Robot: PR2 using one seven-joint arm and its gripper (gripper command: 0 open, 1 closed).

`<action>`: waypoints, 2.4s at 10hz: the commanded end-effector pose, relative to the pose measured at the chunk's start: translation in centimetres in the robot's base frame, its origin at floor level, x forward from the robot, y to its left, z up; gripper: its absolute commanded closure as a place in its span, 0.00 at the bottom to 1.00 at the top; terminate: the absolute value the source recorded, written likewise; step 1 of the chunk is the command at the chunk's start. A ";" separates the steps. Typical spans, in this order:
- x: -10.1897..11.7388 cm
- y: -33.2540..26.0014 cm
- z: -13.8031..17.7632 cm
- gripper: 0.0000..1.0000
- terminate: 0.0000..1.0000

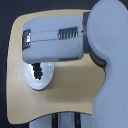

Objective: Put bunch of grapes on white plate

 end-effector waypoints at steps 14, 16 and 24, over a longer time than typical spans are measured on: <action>-0.6 1.9 -5.1 1.00 0.00; -0.6 1.8 -5.1 1.00 0.00; 0.0 1.2 -5.2 0.00 0.00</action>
